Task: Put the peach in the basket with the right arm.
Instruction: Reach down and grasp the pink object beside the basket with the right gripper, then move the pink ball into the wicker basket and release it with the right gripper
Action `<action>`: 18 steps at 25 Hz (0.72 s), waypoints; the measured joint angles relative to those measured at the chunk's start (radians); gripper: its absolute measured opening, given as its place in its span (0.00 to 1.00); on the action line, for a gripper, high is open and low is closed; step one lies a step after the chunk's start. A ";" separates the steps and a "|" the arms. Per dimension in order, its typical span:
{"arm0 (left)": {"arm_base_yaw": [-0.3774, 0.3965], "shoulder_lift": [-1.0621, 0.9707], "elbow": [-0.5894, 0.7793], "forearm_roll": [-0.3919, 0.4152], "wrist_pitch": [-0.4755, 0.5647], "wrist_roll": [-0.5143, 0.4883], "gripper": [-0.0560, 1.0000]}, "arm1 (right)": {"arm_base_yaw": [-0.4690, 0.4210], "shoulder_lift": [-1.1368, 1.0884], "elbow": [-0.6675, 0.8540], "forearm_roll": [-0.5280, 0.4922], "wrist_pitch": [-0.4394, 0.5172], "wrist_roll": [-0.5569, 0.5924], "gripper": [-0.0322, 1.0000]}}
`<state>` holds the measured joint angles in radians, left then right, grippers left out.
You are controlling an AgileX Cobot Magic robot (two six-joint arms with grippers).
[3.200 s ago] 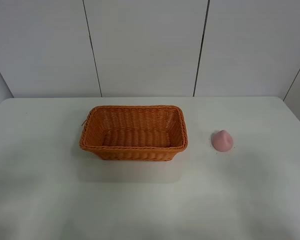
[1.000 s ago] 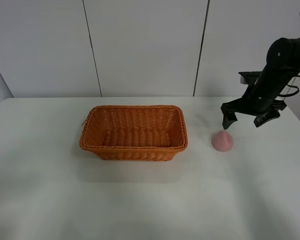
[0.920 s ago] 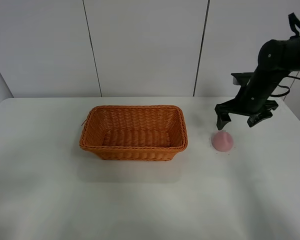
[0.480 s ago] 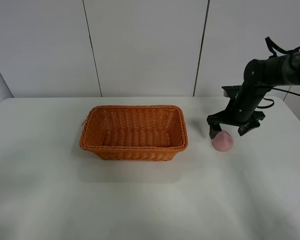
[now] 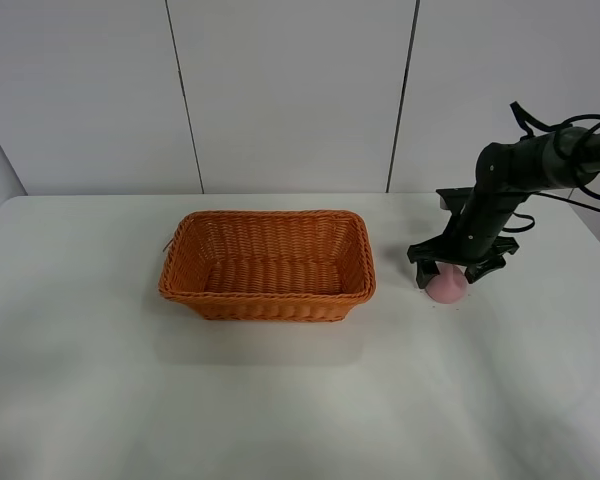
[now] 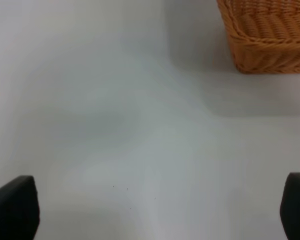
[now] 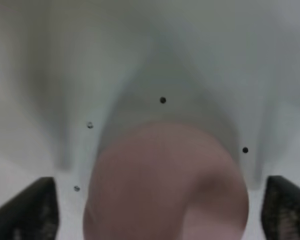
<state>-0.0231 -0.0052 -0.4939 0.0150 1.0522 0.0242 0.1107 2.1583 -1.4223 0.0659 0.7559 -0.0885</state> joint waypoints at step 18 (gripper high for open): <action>0.000 0.000 0.000 0.001 0.000 0.000 0.99 | 0.000 -0.090 -0.169 -0.025 0.212 0.000 0.03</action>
<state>-0.0231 -0.0052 -0.4939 0.0158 1.0522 0.0242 0.1107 2.0679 -1.5910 0.0411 0.9680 -0.0885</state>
